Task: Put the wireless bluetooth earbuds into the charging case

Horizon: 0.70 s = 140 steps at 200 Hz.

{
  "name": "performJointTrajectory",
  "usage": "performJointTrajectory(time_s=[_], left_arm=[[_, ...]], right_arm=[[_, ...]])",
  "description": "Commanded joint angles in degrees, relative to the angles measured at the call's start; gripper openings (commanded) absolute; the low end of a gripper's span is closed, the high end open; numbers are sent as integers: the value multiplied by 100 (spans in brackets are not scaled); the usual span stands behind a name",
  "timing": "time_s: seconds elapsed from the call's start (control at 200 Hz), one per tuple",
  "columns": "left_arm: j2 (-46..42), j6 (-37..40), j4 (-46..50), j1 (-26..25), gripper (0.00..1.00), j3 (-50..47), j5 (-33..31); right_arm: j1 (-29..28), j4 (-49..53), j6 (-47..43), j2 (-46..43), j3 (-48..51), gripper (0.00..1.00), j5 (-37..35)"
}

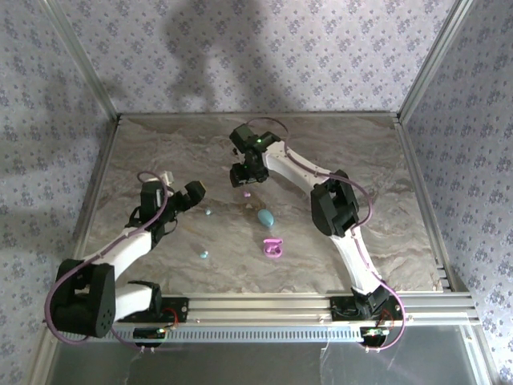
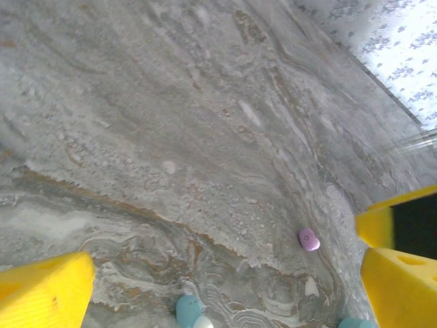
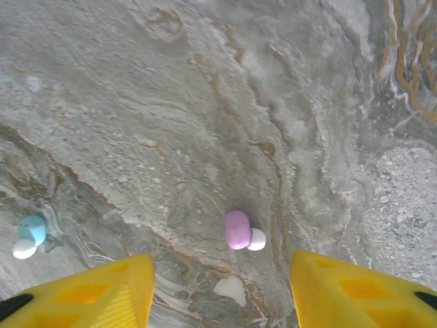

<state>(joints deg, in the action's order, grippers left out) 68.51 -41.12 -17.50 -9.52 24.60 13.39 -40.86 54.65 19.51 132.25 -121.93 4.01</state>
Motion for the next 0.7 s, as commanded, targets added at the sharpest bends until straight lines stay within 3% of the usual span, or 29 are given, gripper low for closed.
performJointTrajectory(time_s=[0.0,0.35,0.695], left_arm=[[206,-391,-546,238,100,-128,522],[392,-713,-866,585,100,-280,806],[295,-704,-799,578,100,-289,782]], right_arm=[[-240,842,-96,349,-564,51,-766],[-510,1312,-180,898,-1185,36,-1135],[-523,1410,-278,1213,-1546,36,-1236]])
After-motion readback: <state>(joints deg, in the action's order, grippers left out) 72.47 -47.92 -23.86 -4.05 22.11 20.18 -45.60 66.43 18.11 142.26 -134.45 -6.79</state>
